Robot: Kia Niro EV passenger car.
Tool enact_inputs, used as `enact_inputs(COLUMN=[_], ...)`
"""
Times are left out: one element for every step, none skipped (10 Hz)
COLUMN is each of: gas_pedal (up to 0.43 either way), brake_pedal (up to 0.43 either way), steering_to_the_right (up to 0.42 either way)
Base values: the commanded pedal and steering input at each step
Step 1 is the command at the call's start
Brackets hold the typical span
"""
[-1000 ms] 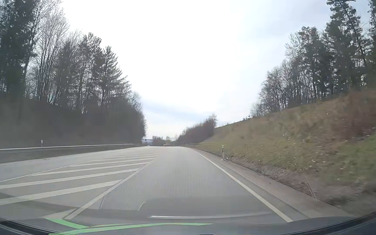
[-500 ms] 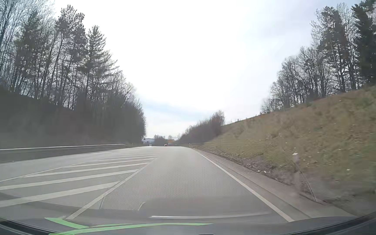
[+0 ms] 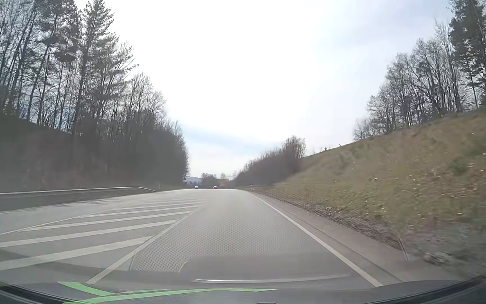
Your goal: Follow the waypoints while adhering to traffic rules and regulations
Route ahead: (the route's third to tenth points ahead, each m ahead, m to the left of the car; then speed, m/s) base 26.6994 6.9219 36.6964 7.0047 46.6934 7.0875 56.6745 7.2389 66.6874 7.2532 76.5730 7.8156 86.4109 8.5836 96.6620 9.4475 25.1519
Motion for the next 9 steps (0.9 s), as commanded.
enact_inputs(gas_pedal=[0.169, 0.169, 0.169, 0.169, 0.157, 0.157, 0.157, 0.150, 0.150], brake_pedal=[0.000, 0.000, 0.000, 0.000, 0.000, 0.000, 0.000, 0.000, 0.000], steering_to_the_right=[-0.005, -0.005, -0.005, -0.005, -0.004, -0.004, -0.004, -0.004, -0.004])
